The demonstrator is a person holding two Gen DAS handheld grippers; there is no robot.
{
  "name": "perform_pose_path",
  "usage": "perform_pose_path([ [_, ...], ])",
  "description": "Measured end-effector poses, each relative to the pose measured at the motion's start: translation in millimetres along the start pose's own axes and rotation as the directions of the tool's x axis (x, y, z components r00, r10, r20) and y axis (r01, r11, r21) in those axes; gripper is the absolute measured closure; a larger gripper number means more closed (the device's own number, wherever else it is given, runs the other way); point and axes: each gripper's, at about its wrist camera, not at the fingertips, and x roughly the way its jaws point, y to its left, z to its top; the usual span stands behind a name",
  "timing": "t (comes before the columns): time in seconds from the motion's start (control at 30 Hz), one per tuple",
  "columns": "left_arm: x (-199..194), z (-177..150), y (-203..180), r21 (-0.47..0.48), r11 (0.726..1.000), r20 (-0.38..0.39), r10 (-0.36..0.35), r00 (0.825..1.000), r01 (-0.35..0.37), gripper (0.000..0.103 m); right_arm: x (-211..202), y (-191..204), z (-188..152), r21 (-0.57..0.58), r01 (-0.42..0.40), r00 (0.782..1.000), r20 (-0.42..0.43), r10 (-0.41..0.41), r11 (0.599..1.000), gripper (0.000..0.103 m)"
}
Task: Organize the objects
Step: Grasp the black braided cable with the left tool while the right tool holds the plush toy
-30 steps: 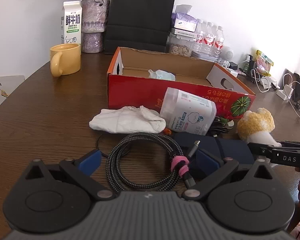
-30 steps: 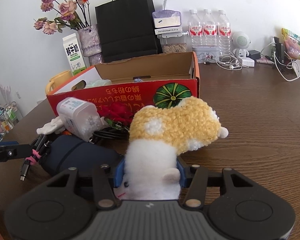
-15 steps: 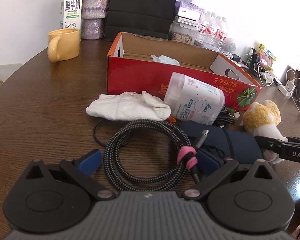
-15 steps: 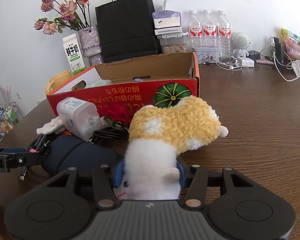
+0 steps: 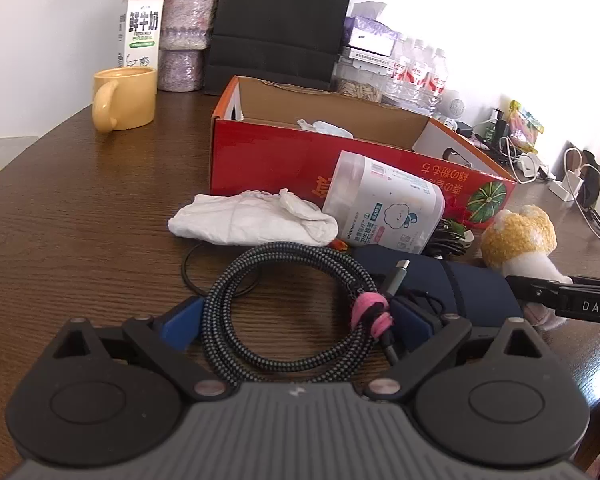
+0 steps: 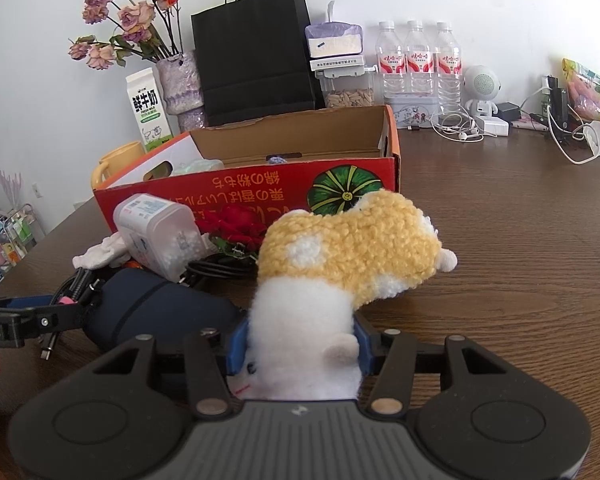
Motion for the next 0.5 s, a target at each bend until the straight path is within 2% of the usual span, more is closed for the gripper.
perform_pose_path([
  [0.3, -11, 1, 0, -0.006, 0.999, 0.023, 0.038, 0.999, -0.038, 0.009, -6, 1, -2, 0.006, 0.004, 1.0, 0.024, -0.005, 1.0, 0.057],
  [0.5, -25, 9, -4, 0.019, 0.998, 0.074, 0.054, 0.996, -0.056, 0.009, -16, 2, 0, 0.001, 0.003, 0.998, 0.06, -0.003, 1.0, 0.058],
])
